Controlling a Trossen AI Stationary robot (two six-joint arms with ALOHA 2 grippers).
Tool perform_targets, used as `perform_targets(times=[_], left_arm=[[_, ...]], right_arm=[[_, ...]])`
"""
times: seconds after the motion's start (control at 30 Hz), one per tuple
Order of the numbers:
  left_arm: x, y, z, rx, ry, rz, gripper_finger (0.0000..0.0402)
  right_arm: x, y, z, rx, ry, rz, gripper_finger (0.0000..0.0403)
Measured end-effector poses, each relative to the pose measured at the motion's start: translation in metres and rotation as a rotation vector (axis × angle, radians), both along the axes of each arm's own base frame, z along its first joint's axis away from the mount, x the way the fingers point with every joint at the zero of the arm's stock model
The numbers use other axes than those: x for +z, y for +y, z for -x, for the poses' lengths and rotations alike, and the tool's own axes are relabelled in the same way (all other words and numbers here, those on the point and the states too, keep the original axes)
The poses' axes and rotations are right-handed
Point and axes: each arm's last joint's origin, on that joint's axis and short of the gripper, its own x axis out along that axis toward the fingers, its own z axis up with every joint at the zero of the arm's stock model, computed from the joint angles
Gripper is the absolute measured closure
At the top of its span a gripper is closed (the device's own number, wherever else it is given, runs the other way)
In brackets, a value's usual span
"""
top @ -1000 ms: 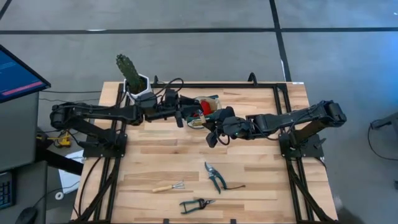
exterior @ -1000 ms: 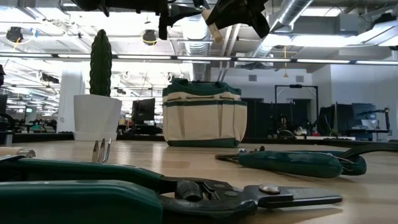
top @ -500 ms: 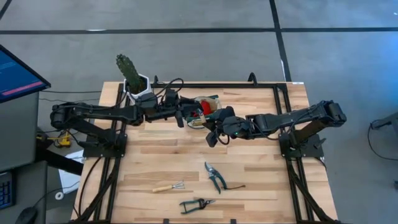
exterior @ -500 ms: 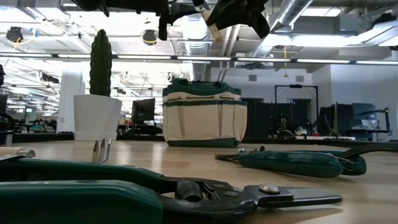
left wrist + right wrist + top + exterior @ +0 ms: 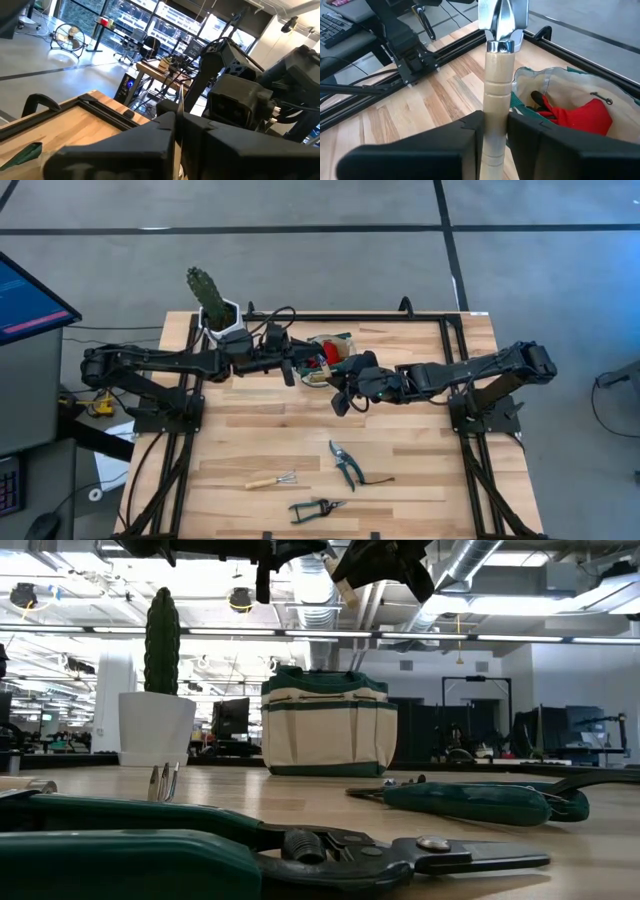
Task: Pick & Place Garden tools in Gardening bag
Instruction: Put the trowel into the side pocket of the gardening bag
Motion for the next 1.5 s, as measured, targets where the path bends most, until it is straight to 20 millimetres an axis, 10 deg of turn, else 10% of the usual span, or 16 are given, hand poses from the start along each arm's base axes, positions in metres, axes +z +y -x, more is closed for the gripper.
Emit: perform_targets(times=[0.7,0.93,1.23,1.5], left_arm=[[0.000,-0.001,0.001,-0.016,0.010,-0.044,0.0401],[0.004,-0.001,0.003,-0.021,-0.002,-0.098,0.0401],[0.004,-0.001,0.003,-0.033,0.010,-0.157,0.0401],[0.004,0.002,0.003,-0.164,0.000,-0.144,0.0401]], right_arm=[[0.023,-0.002,0.036,0.145,0.068,-0.068,0.0169],[0.038,-0.008,0.077,0.067,0.126,-0.162,0.0219],[0.035,-0.008,0.101,-0.008,0.234,-0.196,0.0388],[0.040,0.002,0.093,0.069,0.170,-0.113,0.0396]])
